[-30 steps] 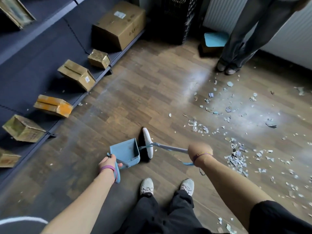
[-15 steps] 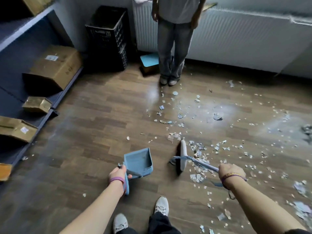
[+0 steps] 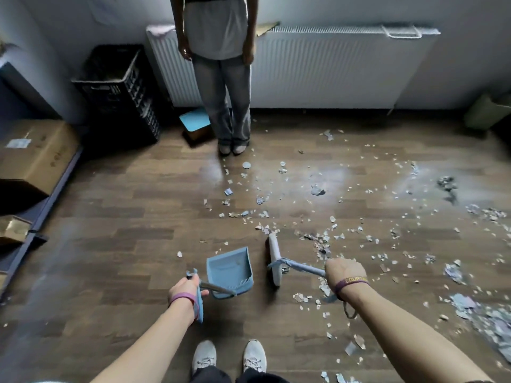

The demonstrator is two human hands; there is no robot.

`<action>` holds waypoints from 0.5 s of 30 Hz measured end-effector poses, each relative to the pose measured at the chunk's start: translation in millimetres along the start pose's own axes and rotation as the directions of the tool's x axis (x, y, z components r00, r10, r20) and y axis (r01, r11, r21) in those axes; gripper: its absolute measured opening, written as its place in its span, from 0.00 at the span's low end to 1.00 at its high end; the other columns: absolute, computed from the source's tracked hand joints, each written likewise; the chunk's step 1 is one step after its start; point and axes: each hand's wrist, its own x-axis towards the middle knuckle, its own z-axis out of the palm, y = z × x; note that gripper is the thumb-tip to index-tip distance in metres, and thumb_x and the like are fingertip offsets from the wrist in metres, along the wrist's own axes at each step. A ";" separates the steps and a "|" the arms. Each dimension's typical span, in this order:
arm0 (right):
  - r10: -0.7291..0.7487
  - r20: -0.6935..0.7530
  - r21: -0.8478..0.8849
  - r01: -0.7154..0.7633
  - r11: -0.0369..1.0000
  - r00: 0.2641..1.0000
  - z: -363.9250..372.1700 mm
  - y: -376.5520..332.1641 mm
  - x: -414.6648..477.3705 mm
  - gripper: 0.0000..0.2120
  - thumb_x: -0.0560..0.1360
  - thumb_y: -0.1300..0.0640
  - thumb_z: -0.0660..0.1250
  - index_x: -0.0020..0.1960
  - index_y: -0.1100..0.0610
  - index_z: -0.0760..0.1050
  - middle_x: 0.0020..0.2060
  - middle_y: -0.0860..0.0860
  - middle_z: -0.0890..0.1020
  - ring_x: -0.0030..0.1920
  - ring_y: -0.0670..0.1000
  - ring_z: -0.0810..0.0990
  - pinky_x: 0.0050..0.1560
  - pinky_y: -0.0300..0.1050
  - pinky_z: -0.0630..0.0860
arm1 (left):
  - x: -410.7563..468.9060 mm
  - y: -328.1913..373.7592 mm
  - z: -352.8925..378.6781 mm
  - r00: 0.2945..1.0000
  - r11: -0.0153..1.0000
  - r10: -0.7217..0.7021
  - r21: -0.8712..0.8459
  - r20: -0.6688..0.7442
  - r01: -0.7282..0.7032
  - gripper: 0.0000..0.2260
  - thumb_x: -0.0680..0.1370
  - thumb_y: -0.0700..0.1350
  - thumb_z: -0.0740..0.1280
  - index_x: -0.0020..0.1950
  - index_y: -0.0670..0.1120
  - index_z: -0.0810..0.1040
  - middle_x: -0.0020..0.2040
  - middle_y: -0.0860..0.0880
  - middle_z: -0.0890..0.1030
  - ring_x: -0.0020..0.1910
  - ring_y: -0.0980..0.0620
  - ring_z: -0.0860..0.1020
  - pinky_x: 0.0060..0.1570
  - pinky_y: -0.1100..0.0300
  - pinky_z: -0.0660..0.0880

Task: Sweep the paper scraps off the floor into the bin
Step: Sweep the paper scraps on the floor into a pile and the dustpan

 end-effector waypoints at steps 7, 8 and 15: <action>-0.233 -0.052 -0.021 0.232 0.973 0.971 -36.0 -106.2 21.2 0.14 0.76 0.62 0.62 0.60 0.55 0.77 0.55 0.53 0.81 0.56 0.56 0.81 0.50 0.45 0.75 | 35.7 25.5 -45.7 0.991 0.999 -0.016 -0.048 -0.133 0.010 0.08 0.79 0.43 0.64 0.44 0.39 0.75 0.44 0.44 0.78 0.13 0.56 0.73 0.15 0.69 0.68; -0.268 -0.053 -0.031 0.266 0.963 0.962 -42.1 -125.4 25.3 0.14 0.76 0.62 0.62 0.60 0.55 0.77 0.55 0.54 0.81 0.55 0.56 0.81 0.49 0.45 0.75 | 43.2 29.9 -54.7 0.988 0.998 -0.017 -0.055 -0.155 0.009 0.08 0.79 0.43 0.64 0.43 0.39 0.75 0.43 0.45 0.78 0.13 0.56 0.73 0.16 0.69 0.68; -0.376 -0.008 0.048 0.376 0.925 0.926 -78.9 -249.2 66.2 0.14 0.76 0.60 0.62 0.61 0.57 0.76 0.55 0.55 0.81 0.55 0.58 0.81 0.50 0.47 0.76 | 111.3 64.9 -115.8 0.955 0.990 -0.028 -0.139 -0.294 -0.014 0.06 0.78 0.42 0.63 0.48 0.40 0.77 0.35 0.46 0.77 0.13 0.57 0.72 0.23 0.65 0.73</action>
